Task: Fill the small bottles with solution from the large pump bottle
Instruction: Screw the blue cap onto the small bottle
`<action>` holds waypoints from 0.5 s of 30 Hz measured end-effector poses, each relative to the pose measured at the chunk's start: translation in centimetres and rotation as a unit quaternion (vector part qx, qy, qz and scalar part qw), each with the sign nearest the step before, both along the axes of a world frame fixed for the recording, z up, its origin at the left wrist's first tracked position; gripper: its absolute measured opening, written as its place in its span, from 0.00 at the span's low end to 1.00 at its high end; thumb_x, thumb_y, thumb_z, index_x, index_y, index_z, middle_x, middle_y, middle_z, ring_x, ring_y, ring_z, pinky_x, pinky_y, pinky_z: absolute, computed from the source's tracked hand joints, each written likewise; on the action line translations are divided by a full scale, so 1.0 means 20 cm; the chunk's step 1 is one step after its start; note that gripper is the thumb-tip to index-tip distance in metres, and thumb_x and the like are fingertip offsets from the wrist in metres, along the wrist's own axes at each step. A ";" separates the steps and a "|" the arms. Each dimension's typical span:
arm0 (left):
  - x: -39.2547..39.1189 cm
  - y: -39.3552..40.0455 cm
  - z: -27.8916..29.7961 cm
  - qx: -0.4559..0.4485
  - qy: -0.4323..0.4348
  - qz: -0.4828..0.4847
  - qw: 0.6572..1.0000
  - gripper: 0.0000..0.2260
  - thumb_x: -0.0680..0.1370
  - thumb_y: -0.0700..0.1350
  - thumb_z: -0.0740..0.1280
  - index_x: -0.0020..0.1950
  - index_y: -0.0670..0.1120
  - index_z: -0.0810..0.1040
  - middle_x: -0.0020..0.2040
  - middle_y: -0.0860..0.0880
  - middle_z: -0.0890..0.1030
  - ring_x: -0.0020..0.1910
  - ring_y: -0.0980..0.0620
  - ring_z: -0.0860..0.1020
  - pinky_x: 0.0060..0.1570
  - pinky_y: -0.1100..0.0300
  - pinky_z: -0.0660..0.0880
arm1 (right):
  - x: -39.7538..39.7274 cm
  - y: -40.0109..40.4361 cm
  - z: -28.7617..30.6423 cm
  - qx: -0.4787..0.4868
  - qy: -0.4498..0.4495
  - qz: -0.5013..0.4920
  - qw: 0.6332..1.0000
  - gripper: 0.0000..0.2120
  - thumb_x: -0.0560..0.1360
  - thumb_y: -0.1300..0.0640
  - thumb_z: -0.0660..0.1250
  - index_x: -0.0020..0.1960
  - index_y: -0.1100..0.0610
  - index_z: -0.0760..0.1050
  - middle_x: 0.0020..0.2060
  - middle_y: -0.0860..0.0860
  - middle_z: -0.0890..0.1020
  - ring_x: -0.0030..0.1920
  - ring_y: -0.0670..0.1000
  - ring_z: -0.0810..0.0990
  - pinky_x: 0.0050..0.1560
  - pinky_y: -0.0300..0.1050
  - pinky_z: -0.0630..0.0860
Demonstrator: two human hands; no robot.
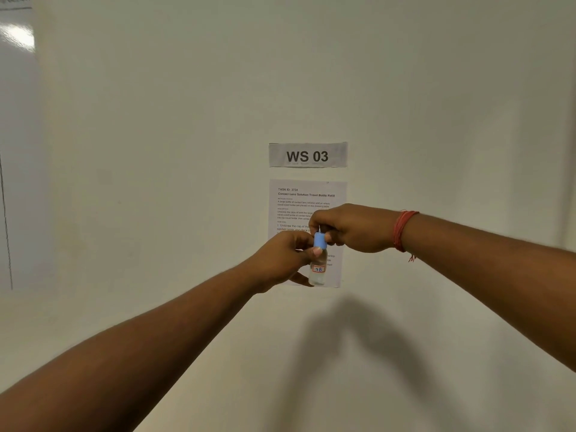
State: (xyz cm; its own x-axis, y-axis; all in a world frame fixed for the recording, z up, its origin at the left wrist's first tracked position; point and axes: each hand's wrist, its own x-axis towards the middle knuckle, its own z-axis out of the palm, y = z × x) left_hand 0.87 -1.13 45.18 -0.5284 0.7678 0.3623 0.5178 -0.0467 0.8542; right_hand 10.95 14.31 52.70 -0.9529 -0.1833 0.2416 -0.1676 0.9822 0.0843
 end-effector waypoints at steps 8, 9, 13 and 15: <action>0.00 0.03 -0.02 0.006 0.008 0.011 1.000 0.09 0.83 0.42 0.65 0.60 0.41 0.81 0.53 0.45 0.84 0.54 0.48 0.84 0.51 0.42 0.84 | -0.03 -0.01 -0.05 0.002 0.037 -0.004 0.999 0.02 0.83 0.57 0.58 0.52 0.54 0.69 0.49 0.52 0.78 0.46 0.53 0.75 0.45 0.45 0.71; 0.00 0.03 -0.02 0.008 0.005 0.012 1.000 0.09 0.84 0.42 0.65 0.60 0.40 0.80 0.53 0.45 0.84 0.55 0.47 0.84 0.52 0.41 0.83 | -0.03 -0.01 -0.06 0.002 0.040 -0.007 0.999 0.02 0.82 0.58 0.58 0.51 0.54 0.68 0.49 0.53 0.79 0.46 0.54 0.75 0.44 0.46 0.72; 0.00 0.03 -0.03 0.015 0.004 0.019 1.000 0.08 0.83 0.41 0.65 0.60 0.41 0.81 0.52 0.47 0.84 0.54 0.47 0.84 0.52 0.40 0.83 | -0.05 -0.02 -0.08 -0.004 0.055 -0.018 0.998 0.04 0.81 0.60 0.59 0.49 0.52 0.67 0.47 0.54 0.79 0.45 0.55 0.75 0.43 0.46 0.72; 0.00 0.04 -0.03 0.018 0.005 0.026 0.999 0.09 0.84 0.41 0.65 0.61 0.41 0.80 0.51 0.47 0.84 0.53 0.48 0.84 0.52 0.41 0.83 | -0.05 -0.02 -0.08 -0.008 0.065 -0.026 0.998 0.05 0.80 0.61 0.60 0.48 0.52 0.66 0.47 0.53 0.79 0.45 0.54 0.76 0.43 0.47 0.73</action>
